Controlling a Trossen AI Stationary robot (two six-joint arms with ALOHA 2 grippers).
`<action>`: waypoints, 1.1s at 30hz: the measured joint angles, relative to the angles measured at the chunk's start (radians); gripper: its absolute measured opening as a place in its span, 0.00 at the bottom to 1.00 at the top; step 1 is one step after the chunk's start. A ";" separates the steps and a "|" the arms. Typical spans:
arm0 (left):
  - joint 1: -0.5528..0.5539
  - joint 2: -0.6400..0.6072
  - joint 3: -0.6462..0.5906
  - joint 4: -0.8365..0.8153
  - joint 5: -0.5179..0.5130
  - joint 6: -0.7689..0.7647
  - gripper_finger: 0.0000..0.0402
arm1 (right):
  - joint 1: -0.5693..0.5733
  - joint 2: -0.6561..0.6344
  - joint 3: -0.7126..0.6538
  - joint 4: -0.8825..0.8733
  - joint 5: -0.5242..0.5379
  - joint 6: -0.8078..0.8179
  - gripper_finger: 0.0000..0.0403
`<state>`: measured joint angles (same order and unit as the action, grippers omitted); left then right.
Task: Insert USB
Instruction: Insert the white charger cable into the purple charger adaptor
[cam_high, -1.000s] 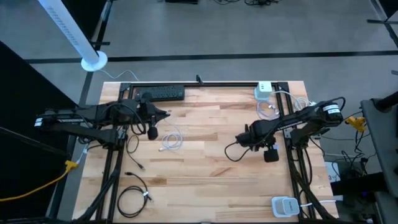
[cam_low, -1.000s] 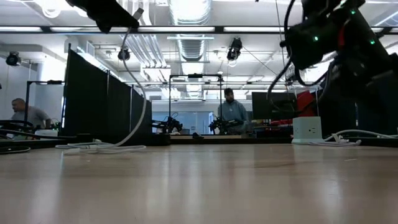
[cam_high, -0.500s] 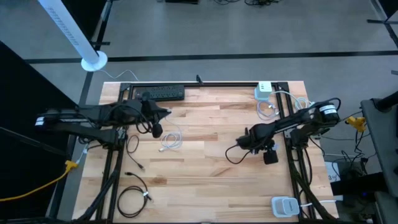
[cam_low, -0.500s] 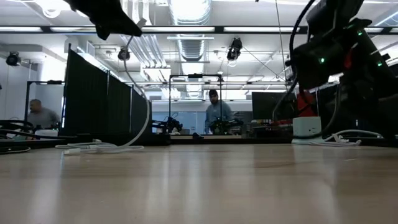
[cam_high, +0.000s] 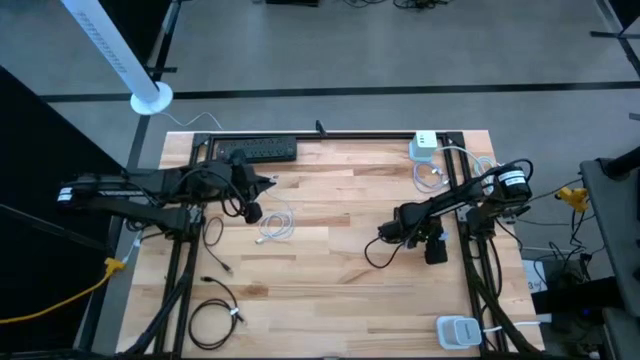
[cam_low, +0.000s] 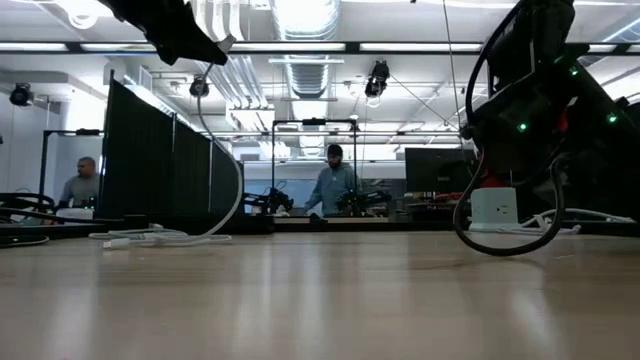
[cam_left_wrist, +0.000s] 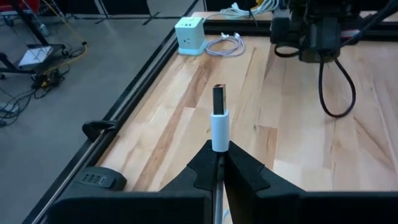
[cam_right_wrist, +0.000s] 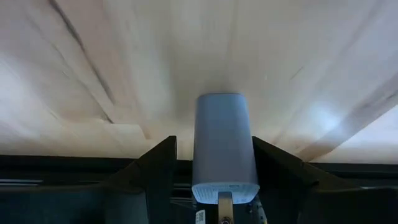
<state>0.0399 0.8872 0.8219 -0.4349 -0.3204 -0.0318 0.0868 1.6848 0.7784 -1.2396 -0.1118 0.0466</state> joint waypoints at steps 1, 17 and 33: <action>0.000 -0.002 0.000 -0.009 0.006 0.001 0.01 | 0.000 0.000 0.000 0.000 -0.001 0.001 0.45; -0.006 -0.074 0.000 -0.043 0.034 0.053 0.01 | -0.002 -0.100 0.196 -0.095 0.008 0.122 0.29; 0.002 0.153 -0.011 0.426 0.095 0.266 0.01 | -0.076 -0.404 0.735 0.202 0.113 0.031 0.29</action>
<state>0.0418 1.0402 0.8112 -0.0092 -0.2252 0.2342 0.0104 1.2810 1.5132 -1.0375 0.0010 0.0779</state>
